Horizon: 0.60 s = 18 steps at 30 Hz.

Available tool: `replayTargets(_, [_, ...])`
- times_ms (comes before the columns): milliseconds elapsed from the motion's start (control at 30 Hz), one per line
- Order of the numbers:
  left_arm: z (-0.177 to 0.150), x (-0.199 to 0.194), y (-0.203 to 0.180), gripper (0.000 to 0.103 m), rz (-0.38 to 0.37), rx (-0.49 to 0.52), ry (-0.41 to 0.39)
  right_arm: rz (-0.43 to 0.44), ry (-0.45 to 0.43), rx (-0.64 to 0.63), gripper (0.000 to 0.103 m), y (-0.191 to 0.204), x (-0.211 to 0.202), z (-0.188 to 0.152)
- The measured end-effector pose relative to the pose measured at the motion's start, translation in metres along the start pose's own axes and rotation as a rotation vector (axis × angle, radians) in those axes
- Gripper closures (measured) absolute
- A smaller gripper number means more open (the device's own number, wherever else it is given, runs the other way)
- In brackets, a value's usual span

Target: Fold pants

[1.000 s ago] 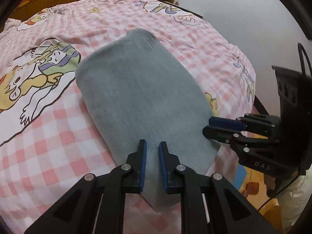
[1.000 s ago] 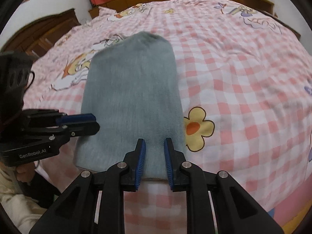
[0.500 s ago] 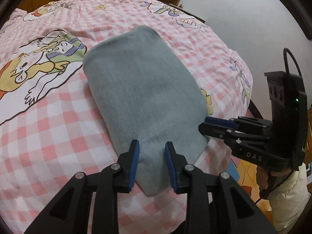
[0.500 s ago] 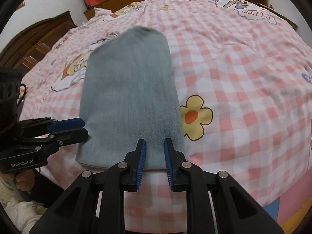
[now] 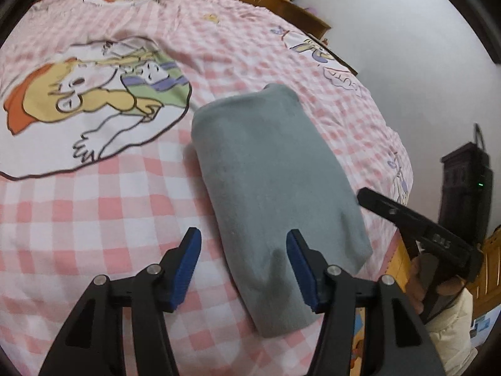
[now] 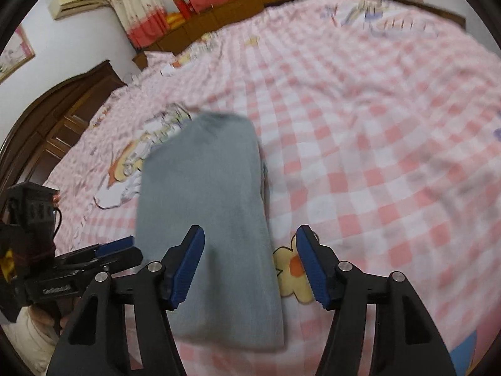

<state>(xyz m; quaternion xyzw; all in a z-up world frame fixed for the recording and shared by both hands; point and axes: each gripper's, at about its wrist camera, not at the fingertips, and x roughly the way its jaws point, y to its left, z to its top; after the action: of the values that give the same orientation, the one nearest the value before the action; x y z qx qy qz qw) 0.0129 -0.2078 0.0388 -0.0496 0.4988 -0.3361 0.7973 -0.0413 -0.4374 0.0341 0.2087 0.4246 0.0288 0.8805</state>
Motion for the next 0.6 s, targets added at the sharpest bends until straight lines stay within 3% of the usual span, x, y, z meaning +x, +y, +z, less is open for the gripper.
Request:
replayTargets(67, [0.0,0.007,0.0,0.044,-0.013,-0.002,0.006,0.009,0.023,0.005,0.04,-0.004,0.012,0.0])
replayTargets(233, [0.001,0.025,-0.004,0.043,-0.034,0.021,0.024,0.041,-0.012,-0.011,0.04,-0.008,0.02,-0.007])
replayTargets(333, [0.003,0.03,-0.007,0.041,-0.05,0.014,0.019,0.095,-0.007,0.018,0.053,-0.003,0.012,-0.011])
replayTargets(367, [0.004,0.03,-0.008,0.041,-0.055,0.014,0.016,0.125,-0.003,0.009,0.052,0.002,0.01,-0.013])
replayTargets(500, [0.004,0.036,-0.009,0.036,-0.058,0.021,0.007,0.034,-0.011,-0.13,0.052,0.02,0.014,-0.02])
replayTargets(600, [0.005,0.04,-0.012,0.035,-0.047,0.022,0.003,0.105,0.0,-0.042,0.052,0.003,0.025,-0.017])
